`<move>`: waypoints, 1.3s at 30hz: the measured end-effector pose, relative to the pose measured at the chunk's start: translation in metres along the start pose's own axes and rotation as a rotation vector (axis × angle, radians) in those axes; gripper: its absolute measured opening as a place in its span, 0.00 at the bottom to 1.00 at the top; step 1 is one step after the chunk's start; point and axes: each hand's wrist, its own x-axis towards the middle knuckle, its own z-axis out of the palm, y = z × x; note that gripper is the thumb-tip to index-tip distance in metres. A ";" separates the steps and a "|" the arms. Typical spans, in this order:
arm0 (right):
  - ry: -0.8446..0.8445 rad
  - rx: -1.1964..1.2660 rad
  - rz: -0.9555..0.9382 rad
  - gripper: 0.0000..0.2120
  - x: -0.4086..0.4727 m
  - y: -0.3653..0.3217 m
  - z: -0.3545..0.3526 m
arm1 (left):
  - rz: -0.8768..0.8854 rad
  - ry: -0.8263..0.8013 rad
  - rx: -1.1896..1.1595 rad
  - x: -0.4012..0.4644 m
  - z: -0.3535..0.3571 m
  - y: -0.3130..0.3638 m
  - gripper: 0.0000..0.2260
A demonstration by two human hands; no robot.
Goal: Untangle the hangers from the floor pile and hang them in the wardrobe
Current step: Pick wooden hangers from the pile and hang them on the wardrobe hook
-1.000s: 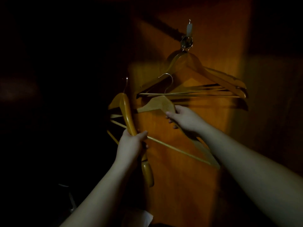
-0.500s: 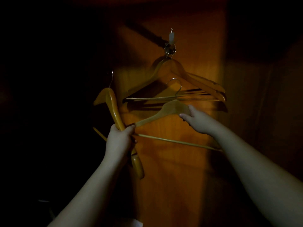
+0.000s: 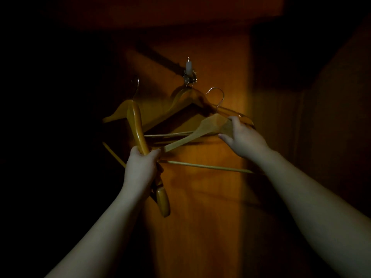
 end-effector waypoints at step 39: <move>0.101 0.074 -0.097 0.27 0.118 -0.031 0.017 | 0.067 -0.045 0.030 0.010 0.007 0.029 0.08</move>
